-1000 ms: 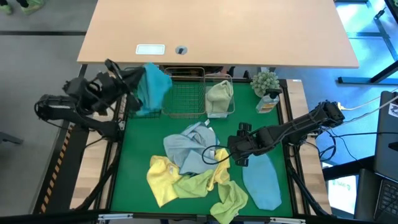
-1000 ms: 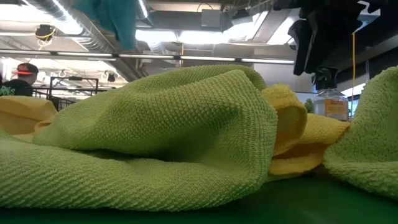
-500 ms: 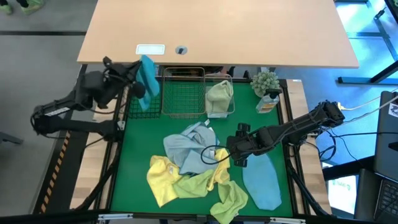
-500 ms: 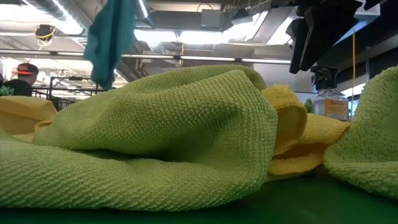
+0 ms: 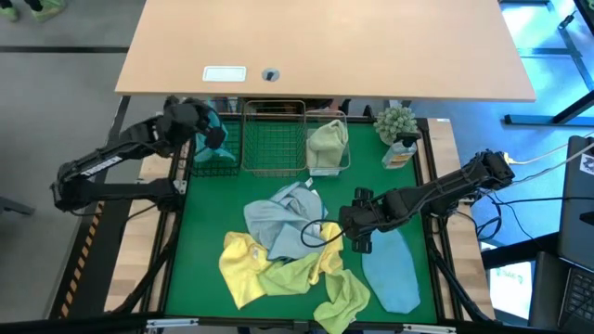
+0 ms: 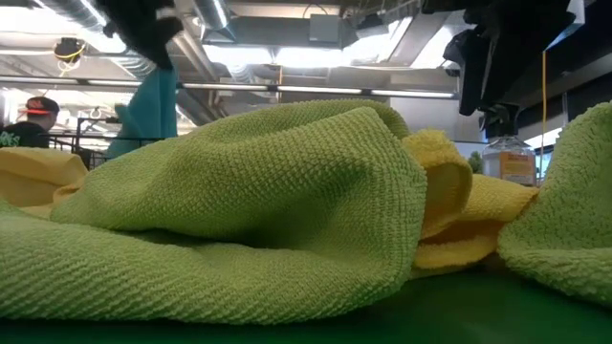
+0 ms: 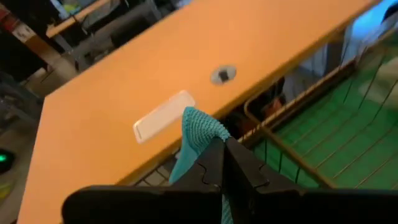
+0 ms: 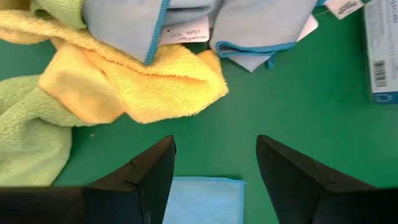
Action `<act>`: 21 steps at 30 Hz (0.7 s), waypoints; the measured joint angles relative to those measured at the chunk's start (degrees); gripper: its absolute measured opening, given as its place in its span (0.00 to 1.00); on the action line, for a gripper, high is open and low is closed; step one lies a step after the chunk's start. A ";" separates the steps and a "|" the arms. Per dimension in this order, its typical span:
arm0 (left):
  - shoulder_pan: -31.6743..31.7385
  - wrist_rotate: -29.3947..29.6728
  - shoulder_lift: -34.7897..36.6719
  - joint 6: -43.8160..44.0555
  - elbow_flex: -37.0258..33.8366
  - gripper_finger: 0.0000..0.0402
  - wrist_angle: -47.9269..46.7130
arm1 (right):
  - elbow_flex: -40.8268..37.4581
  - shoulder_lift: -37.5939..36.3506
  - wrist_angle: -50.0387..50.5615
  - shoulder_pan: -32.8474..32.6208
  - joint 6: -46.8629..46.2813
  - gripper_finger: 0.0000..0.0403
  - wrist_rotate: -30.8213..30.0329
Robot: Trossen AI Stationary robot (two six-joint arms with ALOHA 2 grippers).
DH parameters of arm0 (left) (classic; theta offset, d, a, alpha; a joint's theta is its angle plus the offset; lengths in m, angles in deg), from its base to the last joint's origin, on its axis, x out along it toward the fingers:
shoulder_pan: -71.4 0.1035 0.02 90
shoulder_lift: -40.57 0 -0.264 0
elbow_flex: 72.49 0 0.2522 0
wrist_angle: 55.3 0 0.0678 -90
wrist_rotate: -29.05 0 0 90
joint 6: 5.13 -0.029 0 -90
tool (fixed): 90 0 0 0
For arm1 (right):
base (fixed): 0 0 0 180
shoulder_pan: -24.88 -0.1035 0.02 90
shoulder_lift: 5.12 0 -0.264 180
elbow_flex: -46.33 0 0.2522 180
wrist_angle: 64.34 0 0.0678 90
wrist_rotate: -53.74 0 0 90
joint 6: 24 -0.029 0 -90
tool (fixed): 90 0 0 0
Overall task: Sort microfiber towel by color & place in baskets
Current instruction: Put the blue microfiber cloth into the black wire basket
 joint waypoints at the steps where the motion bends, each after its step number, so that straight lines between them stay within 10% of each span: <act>1: 0.36 0.02 -0.58 0.00 -0.49 0.00 0.04 | 0.00 0.00 0.00 0.00 0.00 0.56 0.04; 21: 4.34 -0.09 -6.01 3.58 -1.33 0.28 0.56 | 0.04 0.00 1.35 -0.02 -2.28 0.56 7.26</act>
